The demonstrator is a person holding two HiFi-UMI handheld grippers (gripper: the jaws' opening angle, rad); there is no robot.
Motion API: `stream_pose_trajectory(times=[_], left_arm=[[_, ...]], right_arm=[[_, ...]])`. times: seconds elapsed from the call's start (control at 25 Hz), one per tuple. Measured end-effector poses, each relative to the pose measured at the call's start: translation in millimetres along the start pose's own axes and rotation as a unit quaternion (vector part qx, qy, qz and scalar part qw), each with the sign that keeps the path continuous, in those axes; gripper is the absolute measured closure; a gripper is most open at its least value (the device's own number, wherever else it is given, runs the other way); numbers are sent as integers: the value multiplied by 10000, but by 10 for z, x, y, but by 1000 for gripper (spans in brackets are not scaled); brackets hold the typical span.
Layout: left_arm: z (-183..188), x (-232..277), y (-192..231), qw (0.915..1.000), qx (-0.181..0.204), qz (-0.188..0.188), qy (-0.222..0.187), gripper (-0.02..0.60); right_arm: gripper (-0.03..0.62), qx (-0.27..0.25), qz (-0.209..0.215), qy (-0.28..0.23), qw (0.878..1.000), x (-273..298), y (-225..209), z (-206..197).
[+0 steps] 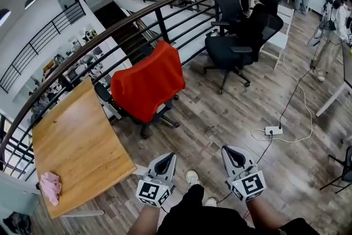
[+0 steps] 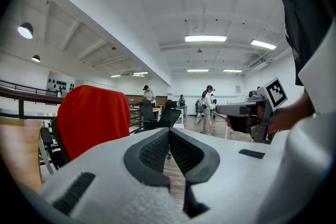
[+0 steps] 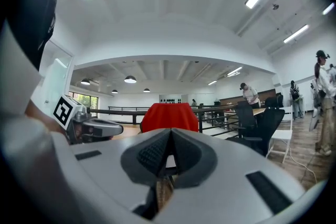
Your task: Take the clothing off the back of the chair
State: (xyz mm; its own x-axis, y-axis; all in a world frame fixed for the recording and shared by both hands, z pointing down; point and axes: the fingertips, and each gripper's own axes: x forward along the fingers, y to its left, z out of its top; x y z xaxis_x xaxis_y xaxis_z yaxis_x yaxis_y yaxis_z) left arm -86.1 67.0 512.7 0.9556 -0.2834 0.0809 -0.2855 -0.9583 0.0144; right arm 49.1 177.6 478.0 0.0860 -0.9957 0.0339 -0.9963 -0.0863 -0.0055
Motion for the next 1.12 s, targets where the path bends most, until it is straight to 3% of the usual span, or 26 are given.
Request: stream_pose_trajectory(times=[0.28, 0.52, 0.84, 1.12], left_arm=[[-68, 479, 824, 9993, -147, 316, -120, 566], [58, 973, 1592, 9978, -369, 492, -261, 566], [160, 1095, 2222, 9960, -441, 674, -392, 565], [253, 1067, 2633, 9944, -259, 940, -397, 566]], right_arm=[[588, -122, 287, 130, 9994, 970, -165, -66], [588, -208, 546, 260, 9979, 1932, -243, 109], [588, -332, 823, 179, 9959, 2784, -165, 283], [588, -349, 1054, 131, 9937, 3290, -94, 329]])
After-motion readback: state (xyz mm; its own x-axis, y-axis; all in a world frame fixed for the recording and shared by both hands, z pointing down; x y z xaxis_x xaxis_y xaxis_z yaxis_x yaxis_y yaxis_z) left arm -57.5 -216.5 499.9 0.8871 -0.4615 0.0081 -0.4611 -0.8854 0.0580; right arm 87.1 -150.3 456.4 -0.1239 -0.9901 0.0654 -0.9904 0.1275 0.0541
